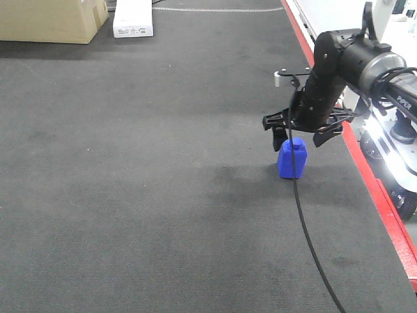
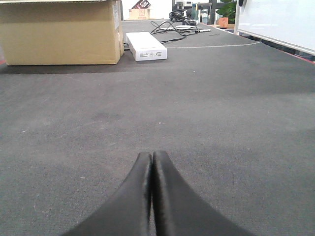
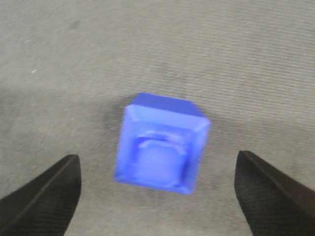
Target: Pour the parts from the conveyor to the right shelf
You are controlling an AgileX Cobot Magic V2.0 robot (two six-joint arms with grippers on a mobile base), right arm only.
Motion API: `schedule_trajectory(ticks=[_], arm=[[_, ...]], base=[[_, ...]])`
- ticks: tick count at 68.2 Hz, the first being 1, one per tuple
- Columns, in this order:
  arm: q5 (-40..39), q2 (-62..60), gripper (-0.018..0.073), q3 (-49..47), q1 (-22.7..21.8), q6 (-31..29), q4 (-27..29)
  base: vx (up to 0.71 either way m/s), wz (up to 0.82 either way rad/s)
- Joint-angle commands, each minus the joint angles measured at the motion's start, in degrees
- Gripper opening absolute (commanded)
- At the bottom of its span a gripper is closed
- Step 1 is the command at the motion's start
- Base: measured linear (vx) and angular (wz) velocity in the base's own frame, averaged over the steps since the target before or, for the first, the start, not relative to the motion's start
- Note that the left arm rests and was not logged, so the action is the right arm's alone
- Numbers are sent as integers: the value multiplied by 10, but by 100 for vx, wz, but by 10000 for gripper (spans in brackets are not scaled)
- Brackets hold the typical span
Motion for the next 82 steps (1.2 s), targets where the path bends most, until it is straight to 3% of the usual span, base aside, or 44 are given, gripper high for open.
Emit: schedule_trajectory(ticks=[1, 20, 52, 62, 73, 82], arm=[[10, -34, 594, -14, -6, 4, -12], [-37, -30, 594, -14, -6, 18, -6], [-38, 37, 568, -14, -6, 31, 21], [-42, 41, 389, -20, -6, 30, 18], [-24, 41, -1, -44, -6, 27, 18], [1, 35, -11, -65, -4, 20, 18]], base=[[0, 0], [0, 0], [0, 0], [0, 0], [0, 0], [0, 0]])
